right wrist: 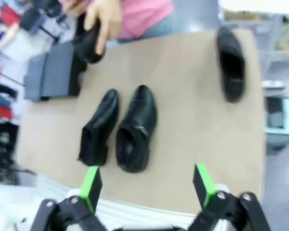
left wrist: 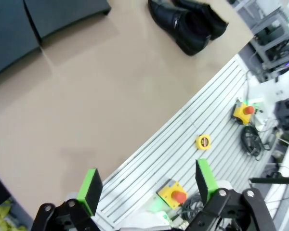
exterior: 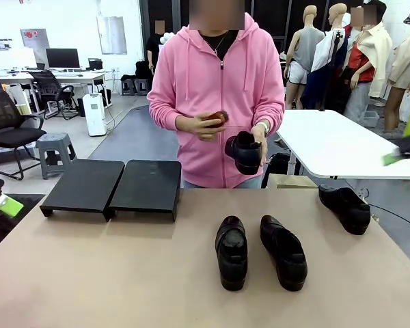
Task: Organize the shoes by placing them on the stand.
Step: Pick up one Shoe and place it in the middle of the table.
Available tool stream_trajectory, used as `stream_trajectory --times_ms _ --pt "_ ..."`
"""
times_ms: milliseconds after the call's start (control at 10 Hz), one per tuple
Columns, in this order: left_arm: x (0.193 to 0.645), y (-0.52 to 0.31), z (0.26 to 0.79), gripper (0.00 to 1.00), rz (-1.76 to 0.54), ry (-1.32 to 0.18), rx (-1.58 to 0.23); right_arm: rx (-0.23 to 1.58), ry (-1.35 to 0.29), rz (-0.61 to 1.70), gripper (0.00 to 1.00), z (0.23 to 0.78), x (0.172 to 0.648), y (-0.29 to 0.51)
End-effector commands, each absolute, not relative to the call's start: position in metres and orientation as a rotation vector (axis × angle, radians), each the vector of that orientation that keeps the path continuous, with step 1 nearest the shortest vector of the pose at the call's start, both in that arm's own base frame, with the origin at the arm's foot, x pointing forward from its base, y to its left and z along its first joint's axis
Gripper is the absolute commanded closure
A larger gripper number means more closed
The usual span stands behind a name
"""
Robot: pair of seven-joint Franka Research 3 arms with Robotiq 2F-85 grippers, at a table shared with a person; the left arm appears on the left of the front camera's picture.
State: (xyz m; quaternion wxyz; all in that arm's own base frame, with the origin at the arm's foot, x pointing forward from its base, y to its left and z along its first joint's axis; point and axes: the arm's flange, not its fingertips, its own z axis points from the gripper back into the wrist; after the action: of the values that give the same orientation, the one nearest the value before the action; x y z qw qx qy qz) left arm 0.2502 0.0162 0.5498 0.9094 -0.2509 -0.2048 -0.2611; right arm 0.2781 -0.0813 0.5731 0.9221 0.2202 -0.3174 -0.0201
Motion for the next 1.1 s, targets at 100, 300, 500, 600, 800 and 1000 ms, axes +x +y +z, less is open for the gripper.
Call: stream_trajectory --times_ms 100,300,500,600,800,1000 --pt "0.251 0.018 0.551 0.00 -0.547 -0.430 -0.536 0.492 -0.579 0.021 0.00 0.544 0.234 -0.082" --pt "0.251 0.018 0.551 0.00 -0.547 -0.430 -0.536 0.486 -0.415 0.210 0.00 0.540 0.269 -0.036" --pt "0.251 0.018 0.551 0.00 -0.547 -0.430 -0.536 0.477 -0.268 0.395 0.00 0.524 0.307 0.033" --pt "0.251 0.018 0.551 0.00 -0.547 -0.430 -0.536 0.465 -0.210 0.459 0.00 0.514 0.318 0.056" --pt "0.251 0.018 0.551 0.00 -0.547 -0.430 -0.536 0.470 -0.232 0.425 0.00 0.530 0.304 0.041" --pt "0.251 0.018 0.551 0.00 -0.547 -0.430 -0.536 0.444 -0.328 0.317 0.00 0.584 0.228 -0.013"
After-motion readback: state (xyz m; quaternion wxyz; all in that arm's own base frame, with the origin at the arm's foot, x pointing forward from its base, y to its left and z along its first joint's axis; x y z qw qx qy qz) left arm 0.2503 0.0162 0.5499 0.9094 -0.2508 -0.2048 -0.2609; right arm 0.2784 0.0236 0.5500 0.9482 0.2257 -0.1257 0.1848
